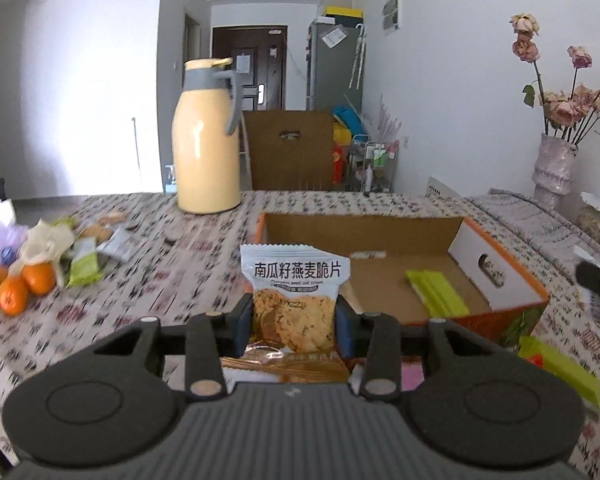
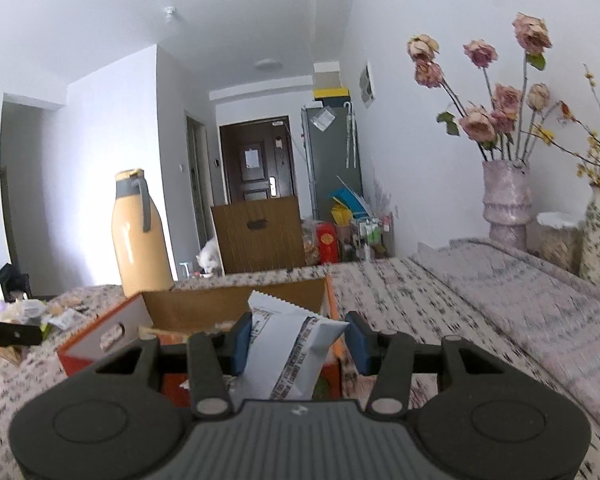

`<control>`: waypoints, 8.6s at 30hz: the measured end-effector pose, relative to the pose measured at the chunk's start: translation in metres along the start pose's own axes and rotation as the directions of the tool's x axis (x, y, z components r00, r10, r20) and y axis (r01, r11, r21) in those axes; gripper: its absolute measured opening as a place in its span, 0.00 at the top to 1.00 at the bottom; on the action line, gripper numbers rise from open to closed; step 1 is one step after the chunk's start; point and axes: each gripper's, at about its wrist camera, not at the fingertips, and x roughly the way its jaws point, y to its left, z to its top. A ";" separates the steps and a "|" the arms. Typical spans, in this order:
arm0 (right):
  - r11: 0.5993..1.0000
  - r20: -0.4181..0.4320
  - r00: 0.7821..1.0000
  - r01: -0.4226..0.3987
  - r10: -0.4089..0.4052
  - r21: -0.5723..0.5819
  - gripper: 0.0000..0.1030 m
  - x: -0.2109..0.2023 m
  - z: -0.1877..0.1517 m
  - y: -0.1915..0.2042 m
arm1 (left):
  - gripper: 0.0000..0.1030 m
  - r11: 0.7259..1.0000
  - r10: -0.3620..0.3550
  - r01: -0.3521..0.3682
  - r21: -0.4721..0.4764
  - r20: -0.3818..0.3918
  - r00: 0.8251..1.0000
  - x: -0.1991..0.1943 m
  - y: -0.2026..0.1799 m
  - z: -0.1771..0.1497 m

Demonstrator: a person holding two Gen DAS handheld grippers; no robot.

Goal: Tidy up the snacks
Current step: 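Carry both white packets into the box and open both tools, then move both tools back over the snack pile beside the box, then close the right tool on the lime-green bar, then grasp a white cracker packet with the left tool while the right tool lifts the green bar, then lower the cracker packet and green bar into the box and open both tools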

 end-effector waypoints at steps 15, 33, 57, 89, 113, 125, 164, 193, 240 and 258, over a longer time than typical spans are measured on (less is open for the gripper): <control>0.998 -0.042 0.997 -0.066 0.065 -0.016 0.54 0.086 0.039 0.033 | 0.60 1.000 0.020 -0.021 0.019 0.041 0.999 0.061 -0.033 0.052; 0.997 -0.181 0.981 -0.069 0.065 -0.017 0.54 0.152 0.013 0.037 | 0.60 0.998 0.009 -0.013 -0.053 -0.074 0.997 0.129 -0.013 0.036; 0.999 -0.167 0.985 -0.042 0.046 0.028 0.00 0.145 0.012 0.027 | 0.00 0.993 0.059 -0.061 -0.099 -0.024 0.998 0.113 -0.010 0.036; 0.999 -0.146 0.989 -0.014 0.006 -0.052 0.00 0.050 0.018 0.013 | 0.00 0.996 0.044 -0.042 -0.074 0.028 0.999 0.021 -0.009 0.019; 0.997 -0.294 0.955 0.004 -0.027 -0.077 0.00 -0.003 -0.042 -0.014 | 0.00 0.992 0.078 -0.085 -0.091 -0.077 0.994 0.004 0.035 -0.070; 0.995 -0.322 0.945 0.017 -0.050 -0.103 0.00 -0.002 -0.046 -0.010 | 0.00 0.991 0.072 -0.078 -0.112 -0.056 0.996 0.011 0.037 -0.079; 0.992 -0.446 0.888 -0.079 0.113 0.094 0.66 0.023 -0.056 -0.067 | 0.00 0.988 0.076 -0.086 -0.130 -0.081 0.994 0.017 0.039 -0.082; 0.987 -0.236 0.965 -0.080 0.111 0.141 0.67 -0.066 -0.060 -0.031 | 0.04 0.996 -0.049 0.028 -0.089 -0.241 0.969 -0.029 -0.005 -0.099; 0.985 -0.122 0.981 -0.142 0.153 0.095 0.67 -0.054 -0.017 -0.001 | 0.62 0.995 -0.091 0.090 -0.052 -0.024 0.996 -0.045 -0.024 -0.032; 0.981 -0.062 0.983 -0.167 0.174 0.101 0.67 0.055 0.040 0.012 | 0.62 0.998 -0.063 0.063 -0.005 0.037 0.997 0.031 -0.042 0.037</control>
